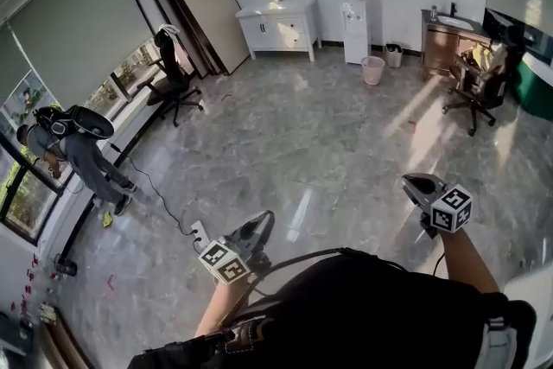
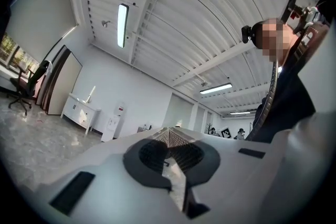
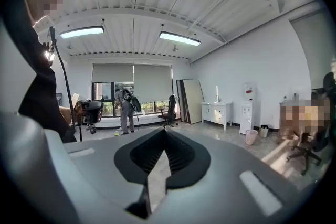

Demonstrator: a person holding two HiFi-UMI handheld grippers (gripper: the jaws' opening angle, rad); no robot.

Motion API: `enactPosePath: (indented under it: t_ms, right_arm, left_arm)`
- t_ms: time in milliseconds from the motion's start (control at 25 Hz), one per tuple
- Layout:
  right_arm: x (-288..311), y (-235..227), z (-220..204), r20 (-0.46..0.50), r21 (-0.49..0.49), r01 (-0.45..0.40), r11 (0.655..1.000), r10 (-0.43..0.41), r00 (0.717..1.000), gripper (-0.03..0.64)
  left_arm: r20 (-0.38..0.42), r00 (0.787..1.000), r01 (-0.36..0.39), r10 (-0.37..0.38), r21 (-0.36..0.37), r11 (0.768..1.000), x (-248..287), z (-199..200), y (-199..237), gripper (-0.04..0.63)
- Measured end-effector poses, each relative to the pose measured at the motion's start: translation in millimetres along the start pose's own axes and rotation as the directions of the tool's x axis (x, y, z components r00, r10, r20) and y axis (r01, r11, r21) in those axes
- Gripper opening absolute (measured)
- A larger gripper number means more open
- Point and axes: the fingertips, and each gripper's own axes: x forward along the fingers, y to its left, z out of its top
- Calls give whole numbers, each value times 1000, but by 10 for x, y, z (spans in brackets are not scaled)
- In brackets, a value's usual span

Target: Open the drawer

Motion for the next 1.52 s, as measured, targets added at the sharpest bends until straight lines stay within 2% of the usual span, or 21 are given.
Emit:
enactPosePath:
  t_ms: [200, 360, 520, 800, 920, 1040, 1160, 1320, 1520]
  right_arm:
    - [322, -402, -136, -34, 11, -47, 999, 47, 998, 2]
    - [592, -673, -200, -53, 30, -56, 998, 58, 997, 2]
    - [944, -872, -178, -72, 46, -43, 998, 46, 996, 2]
    - [1817, -1240, 63, -73, 33, 34, 999, -32, 997, 2]
    - [2141, -1420, 288, -62, 17, 79, 997, -78, 995, 2]
    - [2460, -1744, 473, -23, 59, 150, 987, -149, 989, 2]
    - [2883, -1853, 605, -13, 50, 135, 990, -134, 991, 2]
    - [3304, -1893, 637, -44, 1, 78, 997, -78, 996, 2]
    - [3716, -2227, 673, -31, 45, 63, 997, -62, 998, 2]
  left_arm:
    - [4, 1000, -21, 21, -11, 1000, 384, -71, 175, 0]
    - [-5, 998, -63, 63, -20, 998, 568, -85, 537, 0]
    - [-6, 998, -55, 55, -47, 997, 784, -61, 942, 0]
    - [-14, 999, 28, -29, -59, 998, 1273, 215, 2037, 0]
    - [-32, 996, 79, -80, -36, 996, 1517, 431, 2523, 0]
    - [-29, 992, 123, -124, -40, 992, 1827, 586, 2950, 0]
    - [-44, 988, 150, -151, -41, 988, 2080, 719, 3255, 0]
    - [-37, 991, 130, -132, -44, 991, 2155, 795, 3561, 0]
    - [-10, 999, 38, -39, -46, 998, 1996, 832, 4011, 0]
